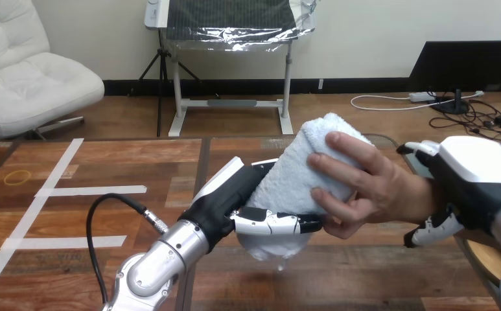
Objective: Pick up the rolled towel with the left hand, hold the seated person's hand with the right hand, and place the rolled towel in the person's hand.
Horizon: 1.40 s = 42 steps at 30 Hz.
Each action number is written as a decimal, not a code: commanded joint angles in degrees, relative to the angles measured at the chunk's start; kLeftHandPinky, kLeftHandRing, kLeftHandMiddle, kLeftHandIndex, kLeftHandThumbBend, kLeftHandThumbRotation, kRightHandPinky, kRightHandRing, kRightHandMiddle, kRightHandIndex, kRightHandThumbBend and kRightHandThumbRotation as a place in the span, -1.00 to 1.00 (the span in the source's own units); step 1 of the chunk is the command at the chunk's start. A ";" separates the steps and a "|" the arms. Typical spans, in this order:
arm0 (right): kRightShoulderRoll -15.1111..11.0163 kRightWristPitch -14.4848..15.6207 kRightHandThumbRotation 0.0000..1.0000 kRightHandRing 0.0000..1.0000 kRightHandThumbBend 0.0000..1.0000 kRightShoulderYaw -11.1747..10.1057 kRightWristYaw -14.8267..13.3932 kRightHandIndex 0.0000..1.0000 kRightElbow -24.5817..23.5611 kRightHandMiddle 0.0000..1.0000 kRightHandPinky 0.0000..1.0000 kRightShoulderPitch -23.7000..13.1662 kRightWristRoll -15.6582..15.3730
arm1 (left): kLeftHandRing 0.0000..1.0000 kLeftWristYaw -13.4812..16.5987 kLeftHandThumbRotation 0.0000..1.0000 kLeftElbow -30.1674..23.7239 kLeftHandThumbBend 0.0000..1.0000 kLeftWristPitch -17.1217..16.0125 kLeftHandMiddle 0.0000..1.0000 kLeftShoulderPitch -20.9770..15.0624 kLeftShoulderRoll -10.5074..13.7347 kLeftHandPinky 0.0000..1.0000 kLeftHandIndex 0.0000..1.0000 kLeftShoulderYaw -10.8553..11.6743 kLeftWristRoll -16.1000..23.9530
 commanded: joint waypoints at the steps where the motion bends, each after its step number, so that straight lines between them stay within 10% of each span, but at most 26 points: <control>1: -0.48 0.48 -1.00 0.89 0.65 -4.16 -0.12 0.83 -4.84 0.93 0.67 -0.10 0.62 | 0.61 -0.36 -0.42 -3.96 0.35 -0.26 0.70 -0.92 2.47 0.44 0.78 1.87 -1.22; 19: 1.14 2.14 -1.00 0.92 0.66 -10.82 1.04 0.83 -14.19 0.94 0.67 5.12 3.37 | 0.68 -0.18 -0.36 -4.74 0.40 -3.55 0.74 2.71 7.91 0.59 0.79 7.72 -5.71; 42: 4.84 7.06 -1.00 0.90 0.61 -16.87 3.46 0.78 -28.34 0.90 0.66 10.12 5.39 | 0.64 2.46 -0.46 -5.81 0.37 -9.04 0.67 9.14 9.07 0.61 0.73 14.61 -10.40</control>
